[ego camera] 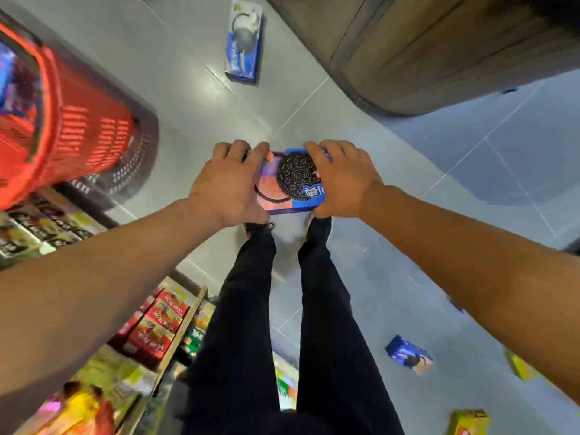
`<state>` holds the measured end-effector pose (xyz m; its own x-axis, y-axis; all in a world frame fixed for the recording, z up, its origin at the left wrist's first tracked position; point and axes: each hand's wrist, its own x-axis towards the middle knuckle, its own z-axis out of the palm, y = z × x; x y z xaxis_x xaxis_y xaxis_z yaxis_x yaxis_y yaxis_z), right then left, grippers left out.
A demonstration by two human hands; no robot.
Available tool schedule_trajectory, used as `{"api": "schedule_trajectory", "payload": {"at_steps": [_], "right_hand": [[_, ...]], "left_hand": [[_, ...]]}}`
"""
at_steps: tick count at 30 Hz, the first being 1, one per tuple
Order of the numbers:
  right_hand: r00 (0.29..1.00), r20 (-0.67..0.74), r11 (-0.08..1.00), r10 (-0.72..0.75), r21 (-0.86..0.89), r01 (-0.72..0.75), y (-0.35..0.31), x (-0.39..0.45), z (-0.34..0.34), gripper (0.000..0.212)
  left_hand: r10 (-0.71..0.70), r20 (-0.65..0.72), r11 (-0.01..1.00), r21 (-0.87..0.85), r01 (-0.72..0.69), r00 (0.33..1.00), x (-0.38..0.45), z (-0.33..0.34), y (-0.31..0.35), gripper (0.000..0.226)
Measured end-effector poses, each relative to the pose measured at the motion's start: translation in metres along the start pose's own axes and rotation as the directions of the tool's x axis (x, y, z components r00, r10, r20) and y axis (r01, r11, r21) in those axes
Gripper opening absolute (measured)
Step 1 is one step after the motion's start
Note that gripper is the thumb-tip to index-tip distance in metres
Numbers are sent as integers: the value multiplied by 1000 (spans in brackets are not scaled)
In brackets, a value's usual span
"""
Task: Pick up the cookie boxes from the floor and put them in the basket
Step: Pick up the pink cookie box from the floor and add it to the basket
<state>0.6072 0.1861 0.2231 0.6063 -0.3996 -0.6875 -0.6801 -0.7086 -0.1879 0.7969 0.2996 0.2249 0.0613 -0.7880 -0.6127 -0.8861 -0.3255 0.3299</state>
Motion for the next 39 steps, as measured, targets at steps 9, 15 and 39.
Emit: {"api": "schedule_trajectory", "payload": {"at_steps": [9,15,39], "right_hand": [[976,-175,981,-128,-169,98,-72,-129,-165,121],[916,-288,942,-279,-267,203,-112,-177,-208,115],[388,-172,388,-905,-706,592,-299,-143,-256,55]], "left_hand": [[-81,-208,996,-39,75,975,-156,-148,42,122],[-178,-380,984,-94,153,908,-240,-179,53,118],[-379,74,205,-965,161,923,-390,-160,-74,58]]}}
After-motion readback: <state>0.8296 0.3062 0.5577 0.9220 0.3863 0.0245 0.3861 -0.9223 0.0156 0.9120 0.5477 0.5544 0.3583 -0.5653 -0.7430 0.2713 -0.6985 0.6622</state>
